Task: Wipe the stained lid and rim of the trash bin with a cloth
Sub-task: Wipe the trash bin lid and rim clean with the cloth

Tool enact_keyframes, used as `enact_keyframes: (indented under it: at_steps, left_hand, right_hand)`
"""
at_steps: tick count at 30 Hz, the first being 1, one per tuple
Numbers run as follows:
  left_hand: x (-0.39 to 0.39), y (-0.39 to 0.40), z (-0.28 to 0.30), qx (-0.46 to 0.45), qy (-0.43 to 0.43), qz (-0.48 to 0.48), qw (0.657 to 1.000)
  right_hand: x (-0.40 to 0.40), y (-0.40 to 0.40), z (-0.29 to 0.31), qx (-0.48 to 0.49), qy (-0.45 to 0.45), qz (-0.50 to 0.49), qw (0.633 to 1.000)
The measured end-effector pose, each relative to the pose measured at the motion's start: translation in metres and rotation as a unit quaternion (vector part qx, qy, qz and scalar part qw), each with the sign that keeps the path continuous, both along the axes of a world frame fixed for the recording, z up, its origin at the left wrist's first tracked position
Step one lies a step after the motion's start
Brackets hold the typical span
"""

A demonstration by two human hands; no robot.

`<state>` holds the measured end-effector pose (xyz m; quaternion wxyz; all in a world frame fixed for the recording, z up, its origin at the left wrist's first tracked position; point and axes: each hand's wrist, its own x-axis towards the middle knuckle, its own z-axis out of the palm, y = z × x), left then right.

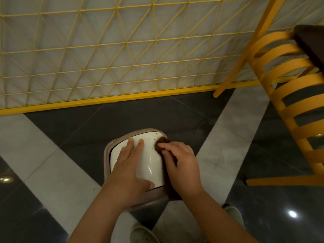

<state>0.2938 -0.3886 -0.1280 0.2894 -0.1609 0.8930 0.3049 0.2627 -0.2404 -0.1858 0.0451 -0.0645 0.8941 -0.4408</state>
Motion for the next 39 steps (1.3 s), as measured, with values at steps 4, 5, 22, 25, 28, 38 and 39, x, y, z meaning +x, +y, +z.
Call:
enact_keyframes:
  at_steps: [4, 5, 22, 25, 28, 38, 39]
  left_hand:
    - [0.000, -0.006, 0.005, 0.003, -0.012, -0.017, 1.000]
    - [-0.001, -0.006, 0.006, 0.001, -0.013, -0.018, 1.000]
    - [0.003, -0.006, 0.001, -0.001, 0.007, 0.013, 1.000]
    - [0.002, -0.007, 0.006, 0.021, 0.002, 0.012, 1.000]
    - [0.004, -0.011, 0.007, 0.043, 0.002, 0.007, 0.999]
    - [0.007, -0.015, 0.000, 0.042, 0.029, 0.018, 0.999]
    - [0.007, -0.014, 0.000, 0.039, 0.029, 0.018, 0.999]
  right_hand:
    - [0.000, 0.001, -0.012, -0.074, -0.143, -0.092, 0.983]
    - [0.010, 0.004, -0.018, -0.068, -0.170, -0.106, 0.977]
    - [0.021, -0.015, -0.006, -0.067, -0.081, -0.046, 0.993]
    - [0.014, -0.016, -0.018, -0.124, -0.202, -0.141, 0.961]
    - [0.040, -0.013, -0.021, -0.085, -0.222, -0.153, 0.959]
    - [0.045, -0.019, -0.020, -0.077, -0.133, -0.120, 0.981]
    - [0.034, -0.018, -0.024, -0.071, -0.164, -0.135, 0.975]
